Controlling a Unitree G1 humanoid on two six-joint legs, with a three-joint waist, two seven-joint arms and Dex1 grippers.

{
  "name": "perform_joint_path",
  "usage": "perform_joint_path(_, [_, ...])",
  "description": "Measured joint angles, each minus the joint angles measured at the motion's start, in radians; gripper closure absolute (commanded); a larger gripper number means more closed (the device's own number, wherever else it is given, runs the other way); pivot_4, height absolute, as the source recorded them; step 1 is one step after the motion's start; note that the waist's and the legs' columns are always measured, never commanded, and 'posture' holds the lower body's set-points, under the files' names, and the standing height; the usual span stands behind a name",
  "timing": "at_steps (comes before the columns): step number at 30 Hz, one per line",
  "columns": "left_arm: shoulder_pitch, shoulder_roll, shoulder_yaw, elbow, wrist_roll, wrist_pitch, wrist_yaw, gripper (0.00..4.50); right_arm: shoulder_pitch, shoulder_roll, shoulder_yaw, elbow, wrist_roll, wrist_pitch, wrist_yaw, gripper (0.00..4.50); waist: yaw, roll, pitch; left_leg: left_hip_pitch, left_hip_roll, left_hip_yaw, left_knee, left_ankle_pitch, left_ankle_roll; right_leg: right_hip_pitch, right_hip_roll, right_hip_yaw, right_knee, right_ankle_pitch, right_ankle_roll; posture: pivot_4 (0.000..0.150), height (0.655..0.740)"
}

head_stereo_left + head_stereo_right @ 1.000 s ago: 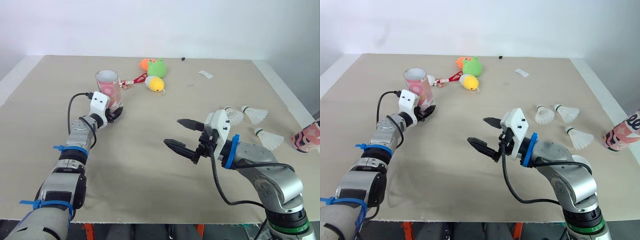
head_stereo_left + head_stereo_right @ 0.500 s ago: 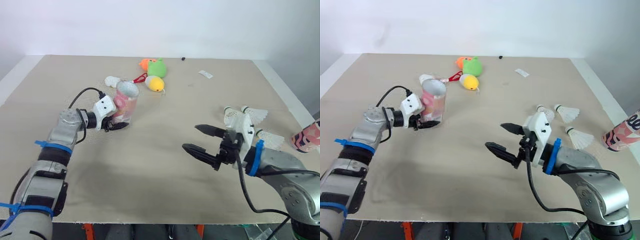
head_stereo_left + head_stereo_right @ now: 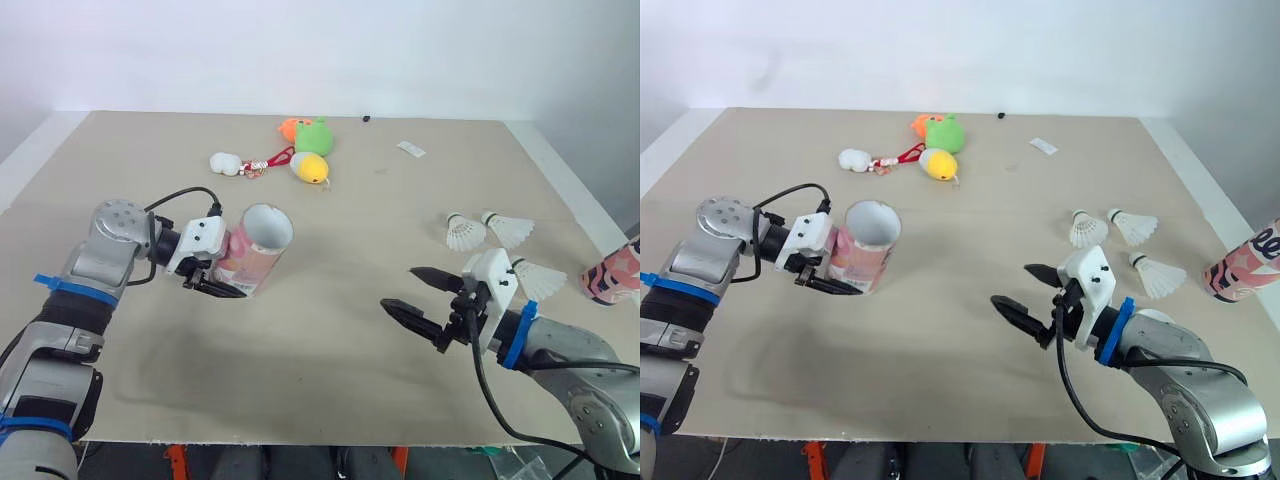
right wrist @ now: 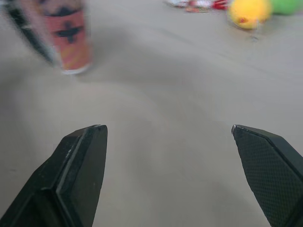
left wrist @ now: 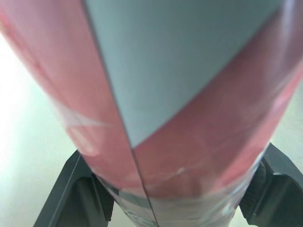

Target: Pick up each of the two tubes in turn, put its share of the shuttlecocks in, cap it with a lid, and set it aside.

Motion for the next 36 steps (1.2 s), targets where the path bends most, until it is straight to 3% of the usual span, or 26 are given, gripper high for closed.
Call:
perform_joint_path(7, [0.034,0.005,-0.036,-0.043,0.014,0.022,-0.018,1.80,-0.046,0.054,0.002,0.073,-0.133,-0.004,-0.160,0.00,-0.001,0.000,0.000,0.000,0.001,0.001,0.003,0.000,0.000,0.000,0.001,0.000,0.001,0.000,0.000,0.150,0.7323])
perform_joint_path(15, [0.034,0.044,-0.088,-0.122,0.007,0.114,-0.019,1.80,-0.207,0.160,0.119,0.173,-0.275,0.031,-0.320,0.00,-0.001,0.001,0.000,0.000,0.003,0.001,0.005,0.000,0.001,0.000,0.004,0.001,0.002,0.000,0.000,0.150,0.7323])
perform_joint_path(29, [0.033,0.108,-0.125,-0.179,0.021,0.153,-0.023,1.80,-0.390,0.276,0.184,0.508,-0.506,0.003,-0.489,0.00,-0.024,0.003,-0.002,0.005,0.010,0.003,0.005,0.000,0.001,0.001,0.012,0.004,0.003,0.001,-0.001,0.150,0.7323])
perform_joint_path(36, [0.050,0.112,-0.112,-0.200,0.033,0.160,-0.017,1.80,-0.566,0.323,0.227,0.854,-0.591,-0.178,-0.494,0.00,-0.026,0.004,-0.002,0.007,0.013,0.006,0.004,0.001,0.002,0.001,0.016,0.006,0.004,0.002,-0.003,0.150,0.7323])
